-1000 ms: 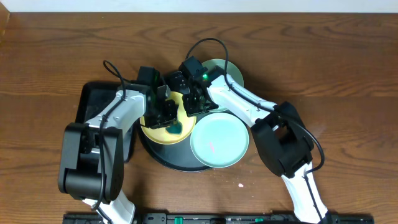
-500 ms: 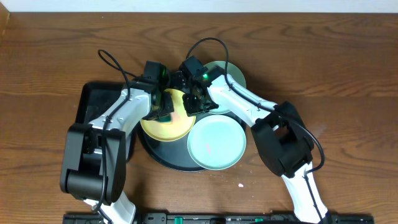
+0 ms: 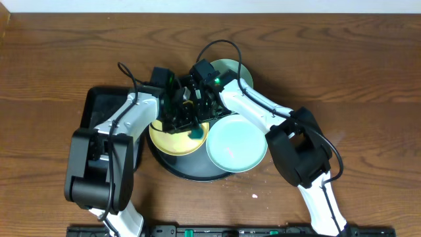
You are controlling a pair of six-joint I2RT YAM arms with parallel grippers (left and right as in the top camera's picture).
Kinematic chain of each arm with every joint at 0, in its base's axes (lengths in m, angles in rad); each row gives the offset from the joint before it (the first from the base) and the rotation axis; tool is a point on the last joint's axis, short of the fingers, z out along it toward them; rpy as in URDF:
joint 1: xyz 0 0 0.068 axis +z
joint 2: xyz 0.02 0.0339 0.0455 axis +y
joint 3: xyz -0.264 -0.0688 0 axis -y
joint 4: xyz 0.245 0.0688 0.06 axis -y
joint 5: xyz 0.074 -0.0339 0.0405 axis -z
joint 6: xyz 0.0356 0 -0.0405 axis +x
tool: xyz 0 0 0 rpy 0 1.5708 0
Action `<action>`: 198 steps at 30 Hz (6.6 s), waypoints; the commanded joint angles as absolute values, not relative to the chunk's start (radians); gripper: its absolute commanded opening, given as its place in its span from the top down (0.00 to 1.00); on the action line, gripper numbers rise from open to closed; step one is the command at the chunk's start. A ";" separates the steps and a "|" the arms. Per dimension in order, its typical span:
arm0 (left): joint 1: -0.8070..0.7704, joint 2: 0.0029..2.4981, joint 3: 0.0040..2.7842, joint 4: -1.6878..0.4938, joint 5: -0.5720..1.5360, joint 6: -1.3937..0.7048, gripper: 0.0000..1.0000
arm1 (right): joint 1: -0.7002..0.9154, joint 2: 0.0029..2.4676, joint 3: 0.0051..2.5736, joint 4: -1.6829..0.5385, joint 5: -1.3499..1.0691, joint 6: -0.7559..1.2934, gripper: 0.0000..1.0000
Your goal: Clean dirty plates on tray and stack at the side
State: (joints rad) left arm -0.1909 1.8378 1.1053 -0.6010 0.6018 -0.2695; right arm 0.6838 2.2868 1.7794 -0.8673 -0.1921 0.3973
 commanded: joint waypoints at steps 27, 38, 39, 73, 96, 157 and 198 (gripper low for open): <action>-0.067 1.589 1.310 -0.968 -0.106 -0.402 0.93 | 0.682 2.345 1.785 -0.864 -0.196 0.389 0.88; 0.157 1.569 1.296 -1.039 -0.060 -0.348 0.93 | 0.678 2.340 1.803 -0.873 -0.249 0.358 0.99; 0.164 1.569 1.296 -1.039 -0.060 -0.348 0.93 | 0.678 2.334 1.812 -0.883 -0.253 0.341 0.99; 0.176 1.569 1.296 -1.031 -0.060 -0.349 0.92 | 1.006 1.982 1.874 -0.941 1.034 0.189 0.99; 0.176 1.569 1.296 -1.031 -0.061 -0.349 0.92 | 1.102 1.980 1.872 -0.869 1.206 0.112 0.99; 0.176 1.569 1.296 -0.995 -0.061 -0.349 0.92 | -0.150 1.742 1.190 -0.759 -0.138 0.206 0.77; 0.176 1.569 1.296 -0.989 -0.061 -0.349 0.92 | 0.364 1.755 1.048 -0.780 -0.289 0.154 0.79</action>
State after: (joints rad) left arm 0.1722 1.5673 1.2984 -0.9878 -0.0582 -0.3618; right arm 0.3531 1.7466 1.0714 -0.7956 -0.2955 0.1303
